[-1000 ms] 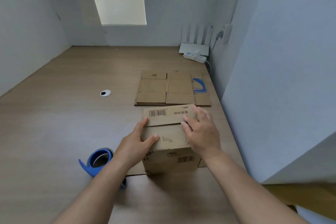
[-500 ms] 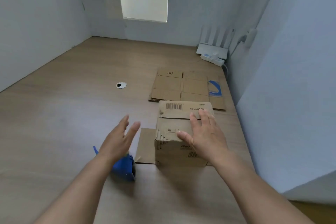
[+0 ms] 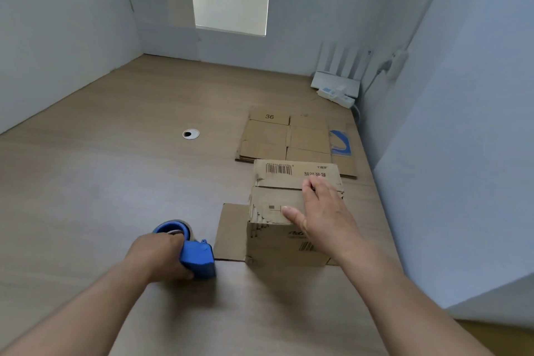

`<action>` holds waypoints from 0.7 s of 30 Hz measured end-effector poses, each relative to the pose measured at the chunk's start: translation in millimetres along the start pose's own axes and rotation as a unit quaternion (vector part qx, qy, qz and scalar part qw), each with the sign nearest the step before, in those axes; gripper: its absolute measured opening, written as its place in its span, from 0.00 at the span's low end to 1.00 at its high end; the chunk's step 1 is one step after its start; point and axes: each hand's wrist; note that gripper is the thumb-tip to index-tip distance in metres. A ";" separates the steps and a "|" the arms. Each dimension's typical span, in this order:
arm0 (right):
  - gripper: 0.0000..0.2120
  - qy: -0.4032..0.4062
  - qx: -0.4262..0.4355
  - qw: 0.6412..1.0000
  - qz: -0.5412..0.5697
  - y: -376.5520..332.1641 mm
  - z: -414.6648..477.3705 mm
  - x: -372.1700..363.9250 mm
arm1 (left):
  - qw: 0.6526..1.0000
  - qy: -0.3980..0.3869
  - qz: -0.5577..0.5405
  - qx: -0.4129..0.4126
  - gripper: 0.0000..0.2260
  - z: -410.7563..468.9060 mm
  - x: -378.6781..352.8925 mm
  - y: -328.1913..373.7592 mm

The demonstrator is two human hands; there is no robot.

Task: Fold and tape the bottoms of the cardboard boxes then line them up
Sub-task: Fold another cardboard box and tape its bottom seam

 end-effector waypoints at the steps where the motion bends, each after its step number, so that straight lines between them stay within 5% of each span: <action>1: 0.39 0.000 0.001 1.000 0.003 0.4 -0.2 -0.2 | 1.000 0.022 -0.018 0.003 0.23 -0.6 1.1 -3.2; 4: 0.39 0.006 0.002 1.000 0.013 1.6 0.1 -1.2 | 0.980 0.101 -0.173 0.009 0.19 -5.6 24.7 -14.9; 9: 0.39 0.012 -0.008 1.000 0.021 0.2 -0.9 -0.8 | 0.882 0.216 -0.411 -0.075 0.13 -34.9 114.5 -7.2; 17: 0.36 -0.002 0.022 0.986 0.166 14.3 -2.9 16.3 | 0.948 0.075 -0.226 -0.210 0.18 -35.5 153.6 63.2; 21: 0.41 -0.021 0.017 0.911 0.411 36.0 -7.2 29.9 | 0.957 0.058 -0.188 -0.211 0.17 -29.2 161.1 71.5</action>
Point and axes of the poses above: each hand's wrist, its own z-axis towards the middle knuckle, its own x-axis out of the back of the hand, y = z × x
